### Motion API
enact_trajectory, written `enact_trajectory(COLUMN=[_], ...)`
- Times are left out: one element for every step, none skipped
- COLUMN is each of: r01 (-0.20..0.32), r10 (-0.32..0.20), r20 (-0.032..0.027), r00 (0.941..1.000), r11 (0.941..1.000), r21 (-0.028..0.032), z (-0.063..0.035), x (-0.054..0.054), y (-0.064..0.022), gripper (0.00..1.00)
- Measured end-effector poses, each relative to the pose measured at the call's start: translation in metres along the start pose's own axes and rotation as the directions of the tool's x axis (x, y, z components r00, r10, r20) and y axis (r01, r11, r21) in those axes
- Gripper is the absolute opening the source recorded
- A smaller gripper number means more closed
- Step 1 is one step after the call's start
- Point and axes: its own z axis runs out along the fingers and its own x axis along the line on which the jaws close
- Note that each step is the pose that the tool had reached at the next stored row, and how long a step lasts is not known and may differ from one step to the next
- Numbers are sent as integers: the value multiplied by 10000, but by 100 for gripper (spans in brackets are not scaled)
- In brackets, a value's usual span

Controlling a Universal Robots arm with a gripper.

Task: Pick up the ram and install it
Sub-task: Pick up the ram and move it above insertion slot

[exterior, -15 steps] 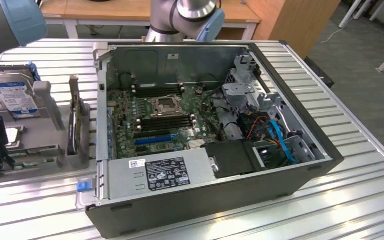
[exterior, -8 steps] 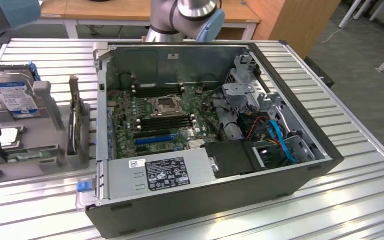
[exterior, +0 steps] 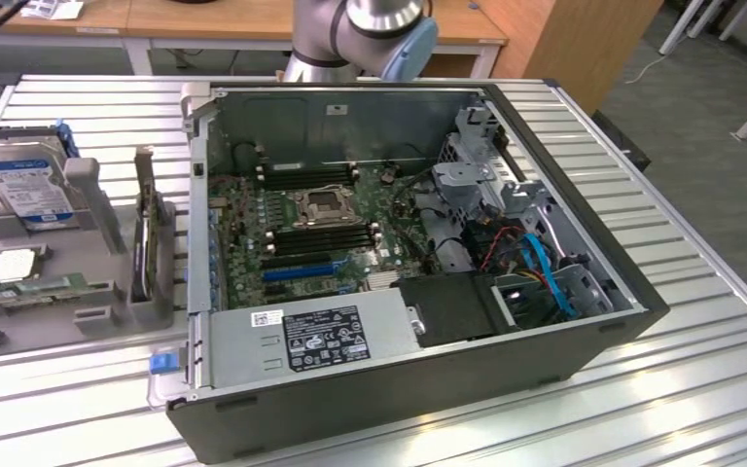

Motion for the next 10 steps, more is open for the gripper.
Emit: enact_trajectory(r01=[0, 0, 0, 0, 0, -1, 0, 0, 0, 0], r10=[0, 0, 0, 0, 0, 1, 0, 0, 0, 0], r20=[0, -1, 0, 0, 0, 0, 0, 0, 0, 0], r00=[10000, 10000, 10000, 10000, 10000, 10000, 10000, 10000, 10000, 10000], r11=[10000, 10000, 10000, 10000, 10000, 10000, 10000, 10000, 10000, 10000], r21=[0, 0, 0, 0, 0, 0, 0, 0, 0, 0], z=[-48, -93, -137, -183, -228, -272, -317, -366, -411, -456], x=[-1, -2, -3, -4, -5, -6, -7, -8, -9, -10], y=[0, 1, 1, 1, 1, 1, 1, 1, 1, 1], gripper=[12, 12, 12, 12, 12, 12, 12, 12, 12, 12])
